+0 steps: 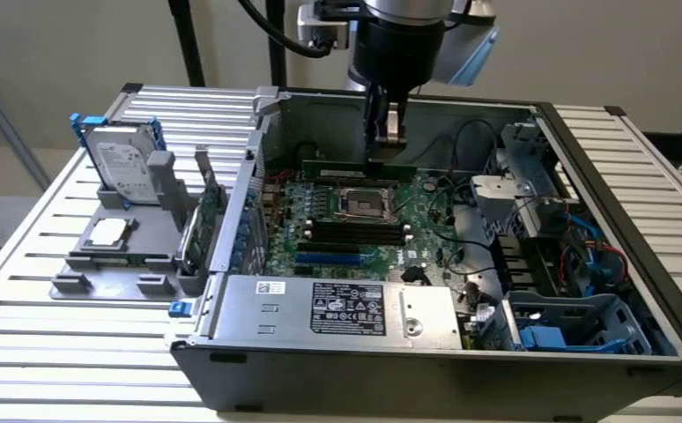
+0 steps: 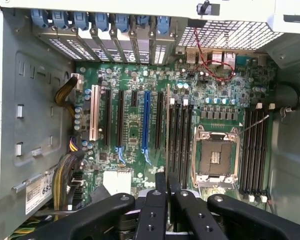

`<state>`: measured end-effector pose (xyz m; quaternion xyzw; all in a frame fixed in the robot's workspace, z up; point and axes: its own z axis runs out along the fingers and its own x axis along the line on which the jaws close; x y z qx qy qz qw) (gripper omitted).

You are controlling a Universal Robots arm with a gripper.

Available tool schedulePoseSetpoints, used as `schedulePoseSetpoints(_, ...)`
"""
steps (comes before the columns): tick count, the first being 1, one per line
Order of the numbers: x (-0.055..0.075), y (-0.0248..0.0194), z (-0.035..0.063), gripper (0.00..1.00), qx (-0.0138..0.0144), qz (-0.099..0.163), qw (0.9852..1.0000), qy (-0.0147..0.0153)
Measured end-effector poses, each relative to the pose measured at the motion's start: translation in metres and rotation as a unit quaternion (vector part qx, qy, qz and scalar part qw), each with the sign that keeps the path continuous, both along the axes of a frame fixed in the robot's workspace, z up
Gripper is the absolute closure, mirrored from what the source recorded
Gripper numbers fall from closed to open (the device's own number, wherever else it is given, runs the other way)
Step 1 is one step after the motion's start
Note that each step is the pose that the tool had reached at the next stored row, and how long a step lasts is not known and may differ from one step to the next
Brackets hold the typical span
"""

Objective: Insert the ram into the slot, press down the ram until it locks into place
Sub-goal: 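Insert the ram into the slot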

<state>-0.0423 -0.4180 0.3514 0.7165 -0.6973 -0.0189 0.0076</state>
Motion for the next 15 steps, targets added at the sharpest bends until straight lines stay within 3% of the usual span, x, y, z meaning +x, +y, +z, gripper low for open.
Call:
schedulePoseSetpoints(5,0.0,0.0051,-0.009,0.87,0.0,0.0,1.0,0.0)
schedulePoseSetpoints(12,0.004,0.0237,-0.0211,0.87,-0.0015,0.0,1.0,0.0001)
schedulePoseSetpoints(15,0.006,0.0278,-0.0263,0.87,-0.0029,0.0,1.0,0.0)
